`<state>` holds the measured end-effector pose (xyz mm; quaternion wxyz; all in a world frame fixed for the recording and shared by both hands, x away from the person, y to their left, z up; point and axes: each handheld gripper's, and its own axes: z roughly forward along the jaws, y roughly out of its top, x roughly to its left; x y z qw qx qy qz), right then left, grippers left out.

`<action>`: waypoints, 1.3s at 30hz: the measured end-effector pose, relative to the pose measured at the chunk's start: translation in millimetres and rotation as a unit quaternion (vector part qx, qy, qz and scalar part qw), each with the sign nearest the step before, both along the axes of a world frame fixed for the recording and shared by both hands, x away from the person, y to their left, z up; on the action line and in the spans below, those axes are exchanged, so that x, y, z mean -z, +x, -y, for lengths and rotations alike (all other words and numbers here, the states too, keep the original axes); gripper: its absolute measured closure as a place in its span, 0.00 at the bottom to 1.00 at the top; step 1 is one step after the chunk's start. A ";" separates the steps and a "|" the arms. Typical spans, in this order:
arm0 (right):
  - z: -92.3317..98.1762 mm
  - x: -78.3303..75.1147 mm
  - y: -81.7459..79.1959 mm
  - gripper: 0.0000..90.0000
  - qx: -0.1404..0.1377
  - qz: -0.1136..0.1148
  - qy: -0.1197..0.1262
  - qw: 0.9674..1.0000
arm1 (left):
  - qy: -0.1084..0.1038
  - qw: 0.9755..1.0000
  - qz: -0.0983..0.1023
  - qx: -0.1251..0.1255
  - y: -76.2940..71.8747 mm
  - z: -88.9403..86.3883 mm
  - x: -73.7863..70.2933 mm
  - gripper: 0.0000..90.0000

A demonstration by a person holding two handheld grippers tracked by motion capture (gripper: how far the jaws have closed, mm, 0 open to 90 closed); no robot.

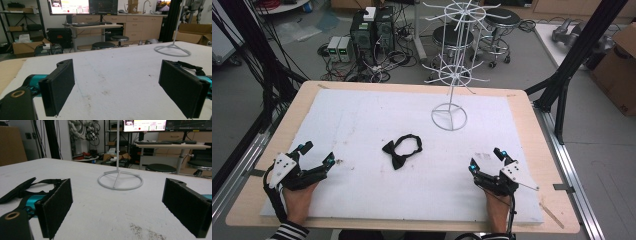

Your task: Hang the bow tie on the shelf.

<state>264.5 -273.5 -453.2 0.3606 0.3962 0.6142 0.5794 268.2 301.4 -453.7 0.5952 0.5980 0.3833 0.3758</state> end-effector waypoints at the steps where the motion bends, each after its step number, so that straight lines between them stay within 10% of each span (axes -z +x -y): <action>1: 0.0 0.0 0.0 0.10 0.000 0.000 0.000 1.000 | 0.000 1.000 0.000 0.000 0.1 -0.1 0.1 0.15; 39: -3.6 -19.5 1.7 0.10 -0.014 -0.018 -0.024 0.999 | -0.006 1.000 0.002 0.004 -0.2 -1.1 0.5 0.15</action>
